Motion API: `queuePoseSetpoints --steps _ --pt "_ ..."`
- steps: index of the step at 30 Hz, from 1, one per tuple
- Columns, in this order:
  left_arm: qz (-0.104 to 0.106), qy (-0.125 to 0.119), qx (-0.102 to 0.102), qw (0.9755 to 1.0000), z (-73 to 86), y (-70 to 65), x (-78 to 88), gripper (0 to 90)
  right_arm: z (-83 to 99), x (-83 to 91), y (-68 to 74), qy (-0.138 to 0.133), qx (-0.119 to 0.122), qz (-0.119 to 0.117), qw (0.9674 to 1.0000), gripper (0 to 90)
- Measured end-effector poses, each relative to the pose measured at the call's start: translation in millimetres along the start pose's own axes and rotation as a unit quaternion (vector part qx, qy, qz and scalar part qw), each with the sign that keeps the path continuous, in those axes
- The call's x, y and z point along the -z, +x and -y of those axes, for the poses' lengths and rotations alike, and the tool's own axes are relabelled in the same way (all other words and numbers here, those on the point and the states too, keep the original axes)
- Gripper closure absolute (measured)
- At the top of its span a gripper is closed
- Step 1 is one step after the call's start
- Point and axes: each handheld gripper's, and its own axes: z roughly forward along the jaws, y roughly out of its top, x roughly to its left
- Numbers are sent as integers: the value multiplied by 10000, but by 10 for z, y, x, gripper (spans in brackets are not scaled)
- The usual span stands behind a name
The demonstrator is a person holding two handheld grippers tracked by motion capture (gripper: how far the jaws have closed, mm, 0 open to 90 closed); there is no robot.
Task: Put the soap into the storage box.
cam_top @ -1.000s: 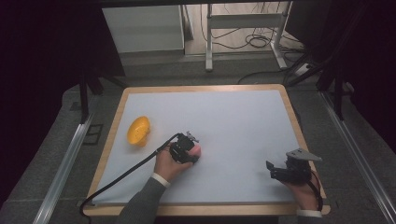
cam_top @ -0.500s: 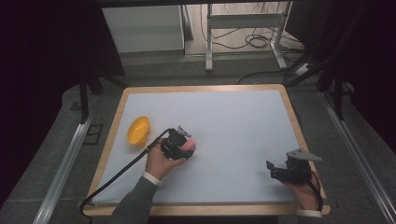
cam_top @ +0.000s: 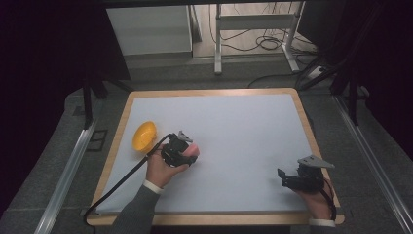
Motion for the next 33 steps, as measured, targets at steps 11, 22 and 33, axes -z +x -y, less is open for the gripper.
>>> queuePoseSetpoints --steps 11,22,33 --pt "-26 -93 137 9999 65 137 110 598 1 0 0 6 1 1 10000 120" --pt "-161 -164 298 9993 163 292 238 598 4 -8 3 33 1 9 10000 120" --pt "-222 -137 389 9989 243 391 272 597 12 -19 1 67 -2 15 10000 120"
